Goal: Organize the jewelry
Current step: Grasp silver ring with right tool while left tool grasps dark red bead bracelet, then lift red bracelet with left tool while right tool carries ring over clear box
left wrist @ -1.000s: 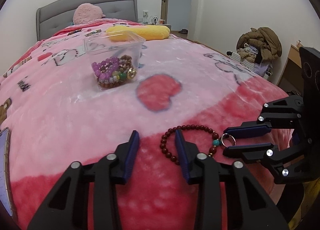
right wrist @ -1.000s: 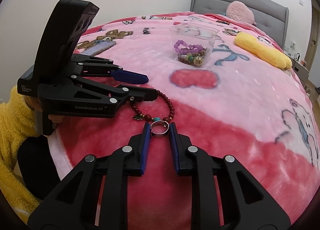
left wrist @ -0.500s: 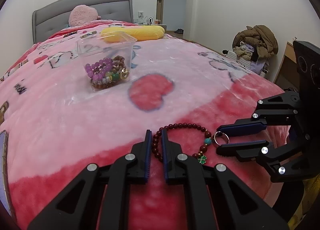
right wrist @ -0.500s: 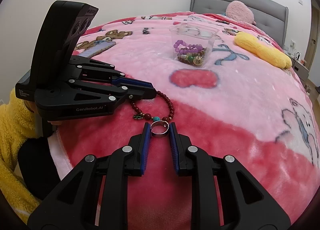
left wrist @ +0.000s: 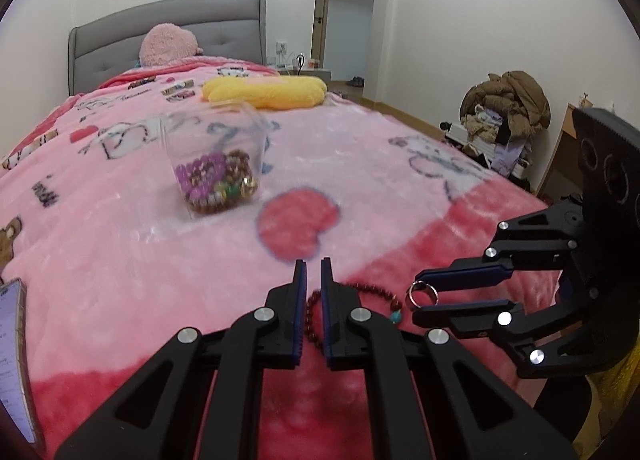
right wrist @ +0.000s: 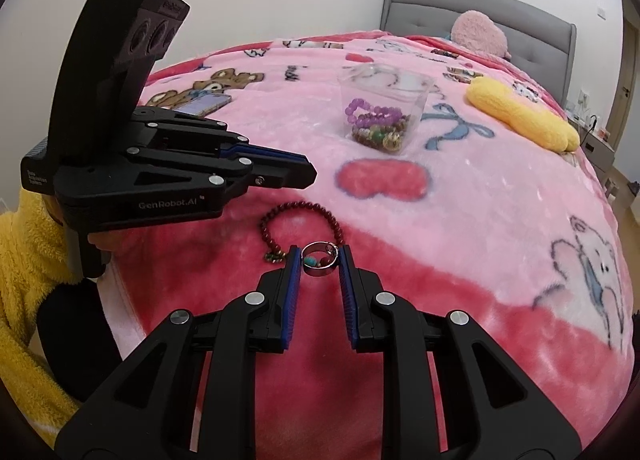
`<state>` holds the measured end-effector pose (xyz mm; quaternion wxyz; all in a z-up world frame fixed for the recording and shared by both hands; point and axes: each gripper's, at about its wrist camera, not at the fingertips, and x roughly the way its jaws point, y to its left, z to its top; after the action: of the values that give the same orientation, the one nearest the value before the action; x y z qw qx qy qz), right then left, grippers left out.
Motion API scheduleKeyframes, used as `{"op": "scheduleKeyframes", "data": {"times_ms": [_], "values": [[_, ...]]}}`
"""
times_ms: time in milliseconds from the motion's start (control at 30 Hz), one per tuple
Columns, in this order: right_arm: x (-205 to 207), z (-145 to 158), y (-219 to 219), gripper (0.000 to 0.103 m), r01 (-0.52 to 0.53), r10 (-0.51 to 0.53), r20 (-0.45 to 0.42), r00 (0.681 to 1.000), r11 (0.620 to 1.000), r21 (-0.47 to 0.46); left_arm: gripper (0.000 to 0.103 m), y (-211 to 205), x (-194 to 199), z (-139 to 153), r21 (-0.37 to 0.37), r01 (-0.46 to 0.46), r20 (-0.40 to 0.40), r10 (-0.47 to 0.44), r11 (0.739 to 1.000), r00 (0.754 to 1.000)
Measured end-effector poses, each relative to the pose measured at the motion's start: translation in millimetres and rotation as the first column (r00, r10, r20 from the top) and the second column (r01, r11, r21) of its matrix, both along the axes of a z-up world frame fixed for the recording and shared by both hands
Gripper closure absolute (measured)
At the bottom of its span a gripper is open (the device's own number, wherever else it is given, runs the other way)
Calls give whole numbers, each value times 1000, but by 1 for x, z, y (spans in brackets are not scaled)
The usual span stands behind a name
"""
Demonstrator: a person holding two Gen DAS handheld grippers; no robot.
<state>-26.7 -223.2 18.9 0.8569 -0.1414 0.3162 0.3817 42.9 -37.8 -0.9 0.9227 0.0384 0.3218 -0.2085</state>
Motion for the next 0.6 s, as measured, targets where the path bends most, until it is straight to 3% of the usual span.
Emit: {"op": "scheduleKeyframes", "data": {"times_ms": [200,400,500,600], "values": [[2,7,0,84,0,0,13,1000,1000,8,96,-2,0,5,1,5,11,-5,1000,1000],[-2,5,-6,84,5,-5,7,1000,1000,10,95,1,-3,-4,58,25,-11,-24,998,1000],[-2,6,-11,84,18,-18,5,1000,1000,16,73,-1,-2,-9,54,52,-58,-49,997,997],[-1,6,-15,84,26,-26,4,1000,999,21,72,-4,-1,-11,73,51,-92,-44,996,995]]}}
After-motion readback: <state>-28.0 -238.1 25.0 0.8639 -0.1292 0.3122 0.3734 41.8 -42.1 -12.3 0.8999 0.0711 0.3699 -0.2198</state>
